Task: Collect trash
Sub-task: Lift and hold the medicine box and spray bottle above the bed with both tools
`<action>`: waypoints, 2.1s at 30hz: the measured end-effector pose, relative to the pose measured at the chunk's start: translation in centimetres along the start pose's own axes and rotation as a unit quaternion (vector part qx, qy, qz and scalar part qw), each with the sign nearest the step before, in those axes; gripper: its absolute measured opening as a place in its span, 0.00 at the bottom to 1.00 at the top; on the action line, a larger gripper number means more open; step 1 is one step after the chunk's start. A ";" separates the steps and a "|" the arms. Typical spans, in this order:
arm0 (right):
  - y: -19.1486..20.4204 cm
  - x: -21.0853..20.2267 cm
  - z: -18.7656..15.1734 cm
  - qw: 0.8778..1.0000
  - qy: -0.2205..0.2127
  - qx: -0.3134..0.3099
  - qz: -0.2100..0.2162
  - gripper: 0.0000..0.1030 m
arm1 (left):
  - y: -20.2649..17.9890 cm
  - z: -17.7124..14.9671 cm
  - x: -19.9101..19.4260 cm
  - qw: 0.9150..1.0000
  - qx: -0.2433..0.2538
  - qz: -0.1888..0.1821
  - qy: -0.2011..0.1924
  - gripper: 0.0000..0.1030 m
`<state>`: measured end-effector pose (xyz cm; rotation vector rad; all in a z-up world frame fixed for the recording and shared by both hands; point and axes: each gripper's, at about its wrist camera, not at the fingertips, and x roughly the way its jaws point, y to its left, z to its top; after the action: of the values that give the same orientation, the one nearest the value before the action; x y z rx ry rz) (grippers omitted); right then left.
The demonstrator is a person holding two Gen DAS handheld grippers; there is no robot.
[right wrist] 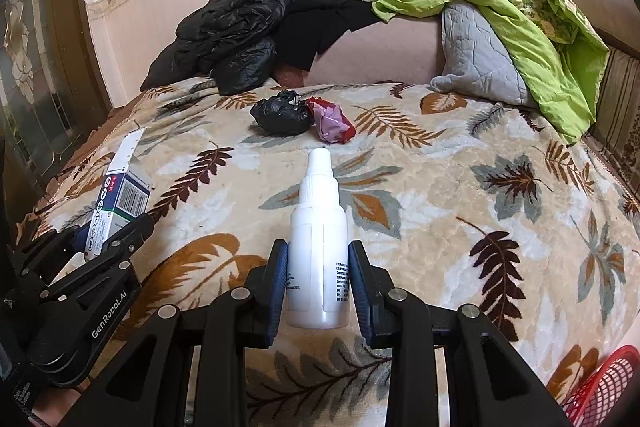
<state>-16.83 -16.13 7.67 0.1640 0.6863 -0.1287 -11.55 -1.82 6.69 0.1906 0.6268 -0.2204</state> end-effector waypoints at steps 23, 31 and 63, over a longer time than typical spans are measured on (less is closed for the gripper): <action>-0.1 0.0 -0.1 1.000 0.000 0.001 0.001 0.31 | -0.1 0.0 -0.1 1.000 -0.001 0.000 0.000 0.32; -0.2 -0.1 -0.1 1.000 0.000 0.002 0.001 0.31 | -0.1 0.0 -0.1 1.000 0.001 0.000 0.000 0.32; -1.7 -2.9 -0.6 0.999 -0.019 0.039 0.009 0.31 | -1.5 -0.1 -1.2 0.999 0.031 0.000 -0.016 0.32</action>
<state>-19.68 -17.50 8.88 0.2417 0.6424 -0.1400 -12.92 -3.07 7.16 0.2463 0.5893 -0.2433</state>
